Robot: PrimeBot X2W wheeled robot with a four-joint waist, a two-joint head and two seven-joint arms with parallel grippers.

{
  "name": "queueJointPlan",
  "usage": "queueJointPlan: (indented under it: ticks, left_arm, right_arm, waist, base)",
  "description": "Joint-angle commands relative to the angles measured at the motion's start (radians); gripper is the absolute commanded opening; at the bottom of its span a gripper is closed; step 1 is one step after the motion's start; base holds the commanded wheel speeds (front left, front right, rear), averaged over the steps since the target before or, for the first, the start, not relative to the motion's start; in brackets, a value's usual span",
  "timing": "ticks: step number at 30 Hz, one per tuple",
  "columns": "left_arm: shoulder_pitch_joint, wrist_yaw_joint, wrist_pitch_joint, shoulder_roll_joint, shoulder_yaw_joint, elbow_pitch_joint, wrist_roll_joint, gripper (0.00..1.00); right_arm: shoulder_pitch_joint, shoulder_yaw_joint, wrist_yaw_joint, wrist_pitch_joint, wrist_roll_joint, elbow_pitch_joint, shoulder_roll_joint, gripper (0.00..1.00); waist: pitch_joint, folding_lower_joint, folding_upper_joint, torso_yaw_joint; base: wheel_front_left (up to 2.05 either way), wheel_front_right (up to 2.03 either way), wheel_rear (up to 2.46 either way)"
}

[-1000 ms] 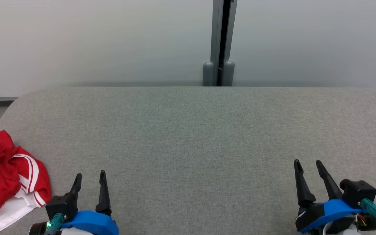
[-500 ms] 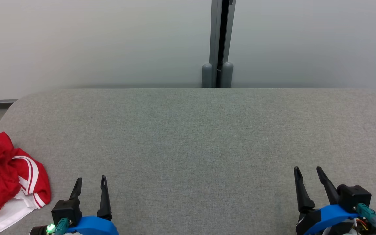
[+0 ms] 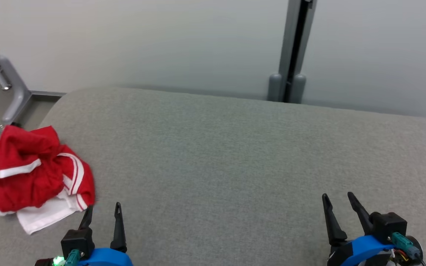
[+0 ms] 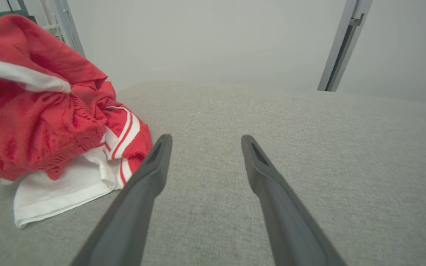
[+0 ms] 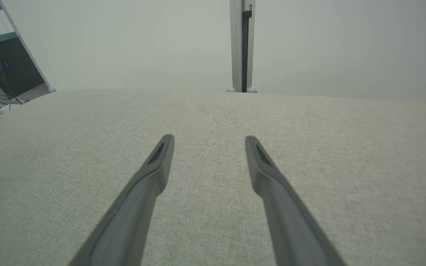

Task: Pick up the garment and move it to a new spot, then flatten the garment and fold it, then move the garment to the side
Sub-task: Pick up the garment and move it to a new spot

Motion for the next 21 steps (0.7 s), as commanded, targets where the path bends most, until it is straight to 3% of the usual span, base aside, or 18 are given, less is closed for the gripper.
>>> queueJointPlan:
  ticks: [1,12,21]
  left_arm:
    - [0.005,0.003,-0.005,0.000,0.005,0.004,0.001,1.00]
    - [0.050,0.012,-0.005,0.001,0.093,0.000,-0.011,1.00]
    - [0.081,0.000,-0.005,0.000,0.169,-0.014,-0.010,1.00]
  right_arm:
    - [0.001,0.010,0.000,-0.003,0.008,0.002,-0.002,1.00]
    - [-0.037,0.134,0.000,-0.003,0.041,0.020,-0.003,1.00]
    - [-0.061,0.202,0.000,-0.003,0.049,0.037,-0.003,1.00]
  waist:
    - [0.033,0.0000,0.0000,0.051]
    - [0.059,0.0000,0.0000,0.282]
    - [0.072,0.0000,0.0000,0.337]
  base:
    - [0.00,0.00,0.00]
    - [0.00,0.00,0.00]
    - [0.00,0.00,0.00]
